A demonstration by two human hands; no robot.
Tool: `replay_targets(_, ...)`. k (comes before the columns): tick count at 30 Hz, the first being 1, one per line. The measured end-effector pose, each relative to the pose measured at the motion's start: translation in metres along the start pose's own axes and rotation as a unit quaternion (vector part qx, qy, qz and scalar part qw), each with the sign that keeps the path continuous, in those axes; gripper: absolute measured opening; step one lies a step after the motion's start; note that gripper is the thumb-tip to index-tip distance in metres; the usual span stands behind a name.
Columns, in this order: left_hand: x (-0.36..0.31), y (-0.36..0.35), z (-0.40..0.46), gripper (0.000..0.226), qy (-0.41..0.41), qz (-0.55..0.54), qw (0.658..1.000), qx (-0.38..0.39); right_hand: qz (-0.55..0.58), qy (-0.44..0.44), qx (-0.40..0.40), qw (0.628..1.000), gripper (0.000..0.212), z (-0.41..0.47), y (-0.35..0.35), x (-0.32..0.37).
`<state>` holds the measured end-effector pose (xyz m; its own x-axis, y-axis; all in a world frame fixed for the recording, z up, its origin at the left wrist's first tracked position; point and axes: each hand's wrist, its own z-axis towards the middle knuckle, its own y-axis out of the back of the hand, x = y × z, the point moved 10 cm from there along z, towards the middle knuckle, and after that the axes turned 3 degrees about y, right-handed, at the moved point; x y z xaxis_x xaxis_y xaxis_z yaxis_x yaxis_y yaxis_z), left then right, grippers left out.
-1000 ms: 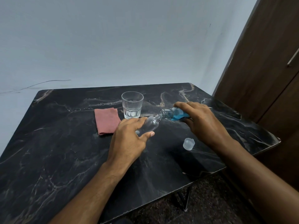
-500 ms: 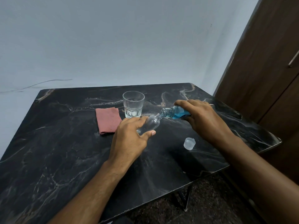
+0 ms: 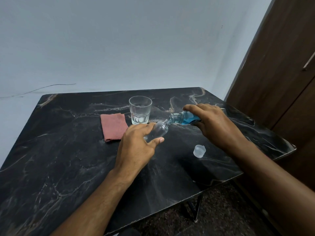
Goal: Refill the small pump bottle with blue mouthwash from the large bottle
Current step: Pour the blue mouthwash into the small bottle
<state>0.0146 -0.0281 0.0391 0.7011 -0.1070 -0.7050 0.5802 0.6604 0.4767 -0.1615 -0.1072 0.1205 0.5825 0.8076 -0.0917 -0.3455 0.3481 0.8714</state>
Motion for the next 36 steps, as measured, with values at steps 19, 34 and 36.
replay_targets(19, -0.0026, 0.0023, -0.0013, 0.055, -0.008, 0.006, 1.0, -0.001, -0.011, 0.01, 0.004, 1.0, 0.058, 0.0006, 0.0009, 0.0009)
replay_targets(34, -0.0029, 0.0034, -0.0024, 0.055, -0.007, 0.004, 1.0, -0.003, -0.018, 0.003, 0.021, 1.0, 0.06, 0.0022, 0.0022, 0.001)
replay_targets(36, -0.0027, 0.0031, -0.0024, 0.056, -0.006, 0.007, 1.0, 0.001, -0.018, 0.004, 0.021, 1.0, 0.06, 0.0022, 0.0022, 0.0016)
